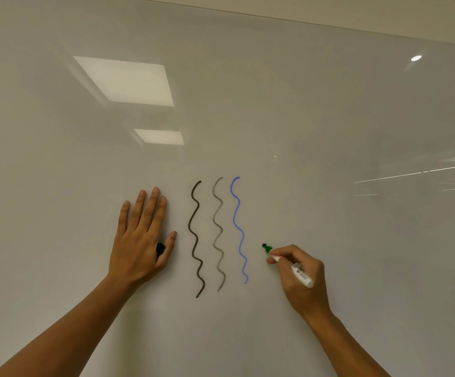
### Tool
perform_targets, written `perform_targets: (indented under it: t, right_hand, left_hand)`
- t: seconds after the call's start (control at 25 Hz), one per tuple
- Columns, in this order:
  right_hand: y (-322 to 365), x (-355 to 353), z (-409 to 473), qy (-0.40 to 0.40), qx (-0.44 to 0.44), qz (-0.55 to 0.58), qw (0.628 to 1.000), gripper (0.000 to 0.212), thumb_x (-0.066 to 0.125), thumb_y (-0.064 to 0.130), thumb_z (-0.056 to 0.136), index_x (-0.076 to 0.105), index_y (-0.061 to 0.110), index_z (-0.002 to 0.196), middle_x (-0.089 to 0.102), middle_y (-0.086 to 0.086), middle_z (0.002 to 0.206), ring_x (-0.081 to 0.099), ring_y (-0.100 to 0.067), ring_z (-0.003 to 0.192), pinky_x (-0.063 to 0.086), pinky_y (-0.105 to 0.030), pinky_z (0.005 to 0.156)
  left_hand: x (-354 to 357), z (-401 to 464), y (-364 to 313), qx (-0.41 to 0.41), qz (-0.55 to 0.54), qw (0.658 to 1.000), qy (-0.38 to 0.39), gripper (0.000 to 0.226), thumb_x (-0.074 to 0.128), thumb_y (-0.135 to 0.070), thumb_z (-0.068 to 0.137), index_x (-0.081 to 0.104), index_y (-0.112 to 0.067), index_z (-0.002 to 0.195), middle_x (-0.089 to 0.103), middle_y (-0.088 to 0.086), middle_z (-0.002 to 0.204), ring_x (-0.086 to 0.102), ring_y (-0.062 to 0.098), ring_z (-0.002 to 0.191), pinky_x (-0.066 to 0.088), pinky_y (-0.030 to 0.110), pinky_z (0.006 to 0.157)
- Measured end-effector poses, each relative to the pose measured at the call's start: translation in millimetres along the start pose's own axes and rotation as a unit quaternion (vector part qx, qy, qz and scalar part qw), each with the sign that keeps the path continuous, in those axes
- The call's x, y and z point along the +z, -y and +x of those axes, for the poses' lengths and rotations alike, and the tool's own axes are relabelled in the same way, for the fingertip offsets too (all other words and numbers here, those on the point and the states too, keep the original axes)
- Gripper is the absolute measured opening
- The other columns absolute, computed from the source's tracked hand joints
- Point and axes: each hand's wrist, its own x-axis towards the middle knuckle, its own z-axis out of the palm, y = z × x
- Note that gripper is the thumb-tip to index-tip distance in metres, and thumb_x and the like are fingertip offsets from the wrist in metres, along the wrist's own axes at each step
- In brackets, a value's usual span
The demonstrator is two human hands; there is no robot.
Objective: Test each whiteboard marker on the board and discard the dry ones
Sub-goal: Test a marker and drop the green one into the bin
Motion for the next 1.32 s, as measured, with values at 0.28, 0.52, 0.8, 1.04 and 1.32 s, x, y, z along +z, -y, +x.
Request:
perform_targets:
  t: [0.28,0.52,0.8,1.04,1.32]
  right_hand:
    - [-14,-2,-22,0.002,-0.001,-0.039,0.999,0.020,0.055,0.039,0.082,0.072,0.028,0.081,0.074,0.008,0.075,0.070,-0.015,0.067,0.056,-0.044,0.056]
    - [-27,-13,-41,0.000,-0.002,-0.089,0.996,0.017,0.056,0.037,0.082,0.072,0.031,0.079,0.070,0.008,0.069,0.067,-0.014,0.063,0.053,-0.041,0.052]
    - [-21,-15,-64,0.025,0.062,-0.135,0.989,0.017,0.056,0.028,0.083,0.068,0.033,0.072,0.069,0.010,0.064,0.067,-0.010,0.060,0.054,-0.038,0.051]
    - [1,-16,-89,0.031,0.217,-0.001,0.976,0.026,0.060,0.000,0.093,0.072,0.015,0.075,0.076,0.001,0.069,0.068,-0.006,0.064,0.050,-0.036,0.062]
    - [18,-10,-132,0.045,0.342,0.116,0.931,0.023,0.058,-0.007,0.091,0.071,0.000,0.074,0.074,-0.015,0.068,0.050,-0.024,0.056,0.039,-0.029,0.059]
  left_hand:
    - [2,-3,0,0.001,-0.003,1.000,-0.001,0.074,0.029,-0.049,0.096,0.017,-0.006,0.155,0.008,0.012,0.165,0.005,0.031,0.152,0.014,0.057,0.121]
    - [4,-6,-1,-0.005,-0.011,1.000,-0.003,0.073,0.029,-0.048,0.097,0.018,-0.006,0.155,0.009,0.012,0.164,0.006,0.031,0.152,0.014,0.057,0.120]
    - [9,-35,-14,-0.040,-0.035,0.999,0.009,0.072,0.031,-0.046,0.096,0.019,-0.007,0.155,0.009,0.012,0.165,0.005,0.032,0.152,0.011,0.058,0.120]
    - [11,-86,-31,-0.076,-0.067,0.994,0.049,0.069,0.032,-0.042,0.096,0.021,-0.009,0.155,0.008,0.011,0.165,0.006,0.033,0.152,0.013,0.058,0.120]
    - [12,-167,-49,-0.097,-0.102,0.983,0.118,0.067,0.029,-0.046,0.098,0.020,-0.015,0.156,0.008,0.008,0.165,0.006,0.032,0.152,0.007,0.052,0.119]
